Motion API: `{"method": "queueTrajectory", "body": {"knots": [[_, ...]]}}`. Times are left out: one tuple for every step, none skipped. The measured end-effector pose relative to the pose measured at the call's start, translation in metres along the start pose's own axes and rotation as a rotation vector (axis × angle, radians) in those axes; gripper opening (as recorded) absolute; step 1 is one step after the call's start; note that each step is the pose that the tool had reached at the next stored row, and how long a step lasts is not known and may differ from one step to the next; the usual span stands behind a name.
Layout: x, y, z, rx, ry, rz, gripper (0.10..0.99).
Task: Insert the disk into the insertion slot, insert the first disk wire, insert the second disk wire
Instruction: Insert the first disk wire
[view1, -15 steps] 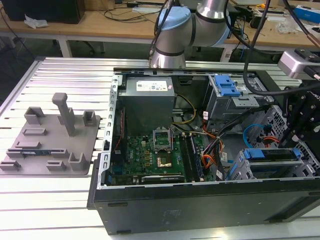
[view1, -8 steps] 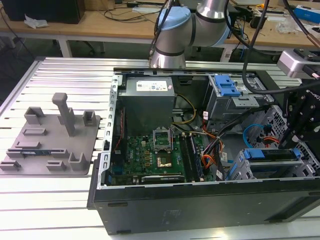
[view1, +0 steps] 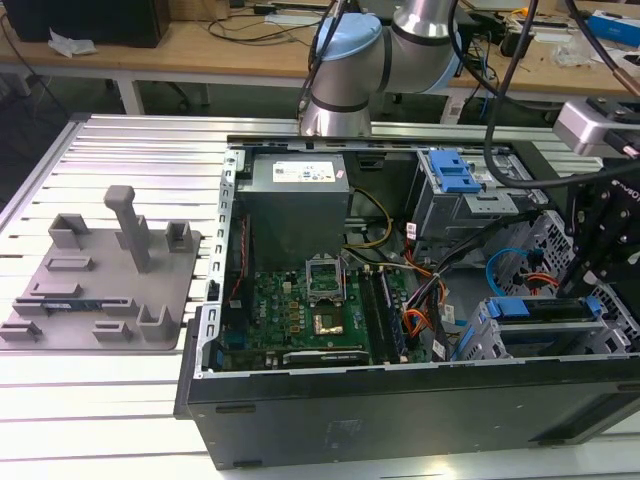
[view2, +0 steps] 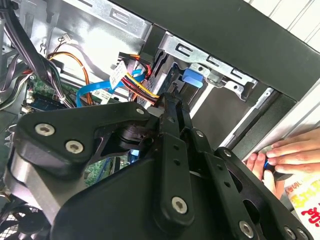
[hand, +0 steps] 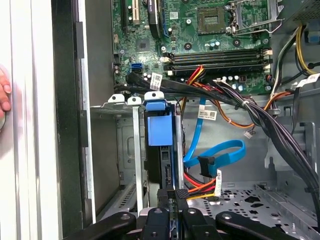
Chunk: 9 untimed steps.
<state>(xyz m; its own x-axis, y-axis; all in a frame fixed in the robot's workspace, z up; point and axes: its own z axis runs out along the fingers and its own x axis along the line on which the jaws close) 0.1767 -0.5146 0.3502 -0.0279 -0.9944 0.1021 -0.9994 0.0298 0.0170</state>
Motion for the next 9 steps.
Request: {"method": "queueTrajectory", "body": {"knots": [[0.0000, 0.0000, 0.0003, 0.000, -0.0001, 0.000, 0.165], [0.0000, 0.0000, 0.0008, 0.000, -0.0002, 0.000, 0.165], [0.0000, 0.0000, 0.0011, 0.000, -0.0001, 0.000, 0.165], [0.0001, 0.0000, 0.0013, 0.000, -0.0001, 0.000, 0.165], [0.0001, 0.0001, 0.0016, 0.000, -0.0001, 0.000, 0.165], [0.0001, 0.0000, 0.0018, 0.000, -0.0001, 0.000, 0.165], [0.0002, 0.0000, 0.0020, 0.000, -0.0001, 0.000, 0.165], [0.0004, 0.0000, 0.0023, 0.000, -0.0003, 0.000, 0.165], [0.0006, 0.0000, 0.0026, 0.000, -0.0002, 0.000, 0.165]]}}
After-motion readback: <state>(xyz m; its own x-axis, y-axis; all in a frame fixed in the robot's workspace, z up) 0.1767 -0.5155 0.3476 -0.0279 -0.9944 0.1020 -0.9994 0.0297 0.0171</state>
